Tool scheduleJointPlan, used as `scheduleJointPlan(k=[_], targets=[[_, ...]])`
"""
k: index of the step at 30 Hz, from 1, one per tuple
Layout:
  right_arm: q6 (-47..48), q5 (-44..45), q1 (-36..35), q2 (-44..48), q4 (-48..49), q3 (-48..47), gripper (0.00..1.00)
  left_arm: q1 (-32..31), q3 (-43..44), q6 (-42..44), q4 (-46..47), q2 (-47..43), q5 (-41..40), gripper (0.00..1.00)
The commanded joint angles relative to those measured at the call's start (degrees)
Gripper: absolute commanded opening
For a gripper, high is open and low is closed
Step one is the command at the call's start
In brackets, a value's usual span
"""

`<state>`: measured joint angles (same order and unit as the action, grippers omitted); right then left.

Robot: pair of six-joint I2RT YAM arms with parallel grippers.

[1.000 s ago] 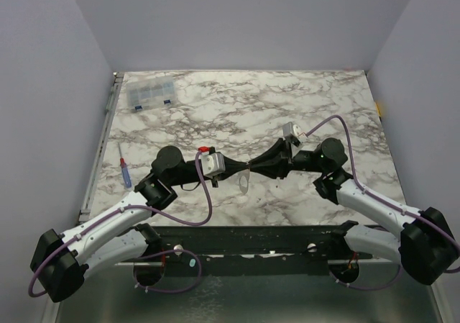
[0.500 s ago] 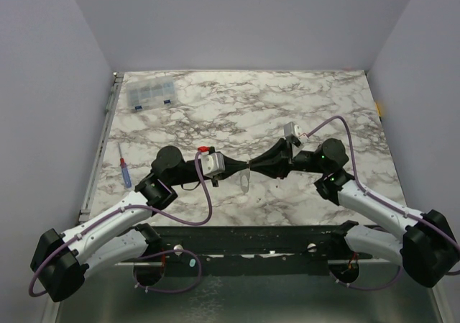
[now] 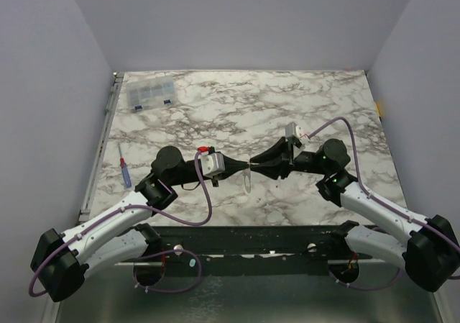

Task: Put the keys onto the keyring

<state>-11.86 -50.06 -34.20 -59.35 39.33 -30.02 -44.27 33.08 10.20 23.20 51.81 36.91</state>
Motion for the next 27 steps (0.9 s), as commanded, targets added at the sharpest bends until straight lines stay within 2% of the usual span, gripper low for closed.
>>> scheduleJointPlan(k=[1,8,15,20,27], targets=[[1.1,1.3,-0.9,1.8,0.0,-2.3,0.35,-0.2,-0.8,-0.4,0.7,0.1,1.6,0.00],[0.8,0.8,-0.9,2.3,-0.2,-2.5,0.34,-0.2,-0.7,-0.5,0.6,0.5,1.9,0.00],[1.2,0.8,-0.9,2.6,-1.0,-2.8,0.48,-0.2,-0.7,-0.6,0.6,0.3,2.0,0.00],[2.1,0.7,-0.9,3.0,-2.1,-2.9,0.50,-0.3,-0.8,-0.6,0.7,0.1,1.9,0.00],[2.7,0.8,-1.0,3.6,-2.5,-3.2,0.36,-0.2,-0.8,-0.6,0.7,0.4,2.0,0.00]])
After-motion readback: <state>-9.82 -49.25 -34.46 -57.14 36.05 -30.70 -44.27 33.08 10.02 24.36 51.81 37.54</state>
